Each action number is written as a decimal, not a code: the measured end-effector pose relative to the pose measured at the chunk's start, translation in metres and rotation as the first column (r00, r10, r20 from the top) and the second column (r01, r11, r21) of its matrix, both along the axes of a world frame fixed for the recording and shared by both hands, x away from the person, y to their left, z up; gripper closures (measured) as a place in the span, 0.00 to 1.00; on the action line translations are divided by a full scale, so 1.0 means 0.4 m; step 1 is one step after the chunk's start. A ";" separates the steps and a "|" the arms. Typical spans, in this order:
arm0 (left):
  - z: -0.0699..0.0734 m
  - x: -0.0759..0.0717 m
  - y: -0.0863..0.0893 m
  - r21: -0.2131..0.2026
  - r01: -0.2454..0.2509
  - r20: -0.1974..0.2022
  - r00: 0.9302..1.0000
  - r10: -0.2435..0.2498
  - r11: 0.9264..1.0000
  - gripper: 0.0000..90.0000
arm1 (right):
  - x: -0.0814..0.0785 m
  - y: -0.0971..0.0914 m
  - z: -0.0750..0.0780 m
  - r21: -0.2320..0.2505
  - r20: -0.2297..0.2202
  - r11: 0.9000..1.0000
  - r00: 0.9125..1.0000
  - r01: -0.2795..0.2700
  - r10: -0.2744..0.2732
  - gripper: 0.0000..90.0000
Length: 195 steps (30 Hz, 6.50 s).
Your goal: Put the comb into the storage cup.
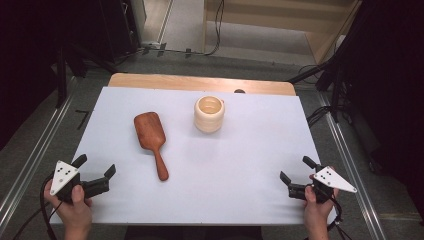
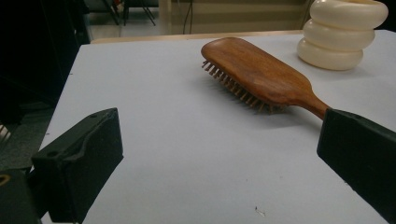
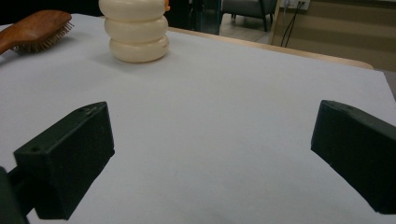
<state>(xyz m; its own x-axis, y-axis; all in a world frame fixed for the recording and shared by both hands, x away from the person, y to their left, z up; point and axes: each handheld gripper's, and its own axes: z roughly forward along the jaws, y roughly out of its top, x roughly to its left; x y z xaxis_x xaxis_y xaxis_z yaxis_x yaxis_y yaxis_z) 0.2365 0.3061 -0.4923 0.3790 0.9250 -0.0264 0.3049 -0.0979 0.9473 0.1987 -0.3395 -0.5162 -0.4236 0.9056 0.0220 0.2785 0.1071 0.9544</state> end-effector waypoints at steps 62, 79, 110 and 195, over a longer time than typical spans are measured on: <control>0.008 0.091 -0.398 0.032 0.336 -0.350 0.886 -0.304 0.941 1.00 | 0.003 0.010 -0.002 -0.022 0.000 0.999 0.999 -0.048 0.048 0.00; -0.020 0.082 -0.365 0.050 0.334 -0.419 0.863 -0.284 0.941 1.00 | 0.004 0.011 -0.003 -0.025 -0.001 0.999 0.999 -0.048 0.048 0.00; -0.015 0.073 -0.219 0.097 0.254 -0.459 0.869 -0.183 0.962 1.00 | 0.005 0.015 -0.002 -0.035 -0.006 0.998 0.999 -0.049 0.049 0.00; 0.009 0.244 -0.246 0.235 0.246 -0.507 0.856 -0.098 0.940 0.79 | 0.006 0.018 -0.004 -0.044 -0.009 0.998 0.999 -0.050 0.050 0.00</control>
<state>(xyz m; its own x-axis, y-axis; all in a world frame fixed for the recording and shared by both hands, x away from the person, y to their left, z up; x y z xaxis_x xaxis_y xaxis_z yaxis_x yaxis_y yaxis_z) 0.3340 0.2079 -0.4889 0.5404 0.8414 0.0030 0.6668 -0.4305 0.6083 0.2012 -0.3323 -0.5179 -0.4682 0.8835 -0.0143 0.2794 0.1634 0.9462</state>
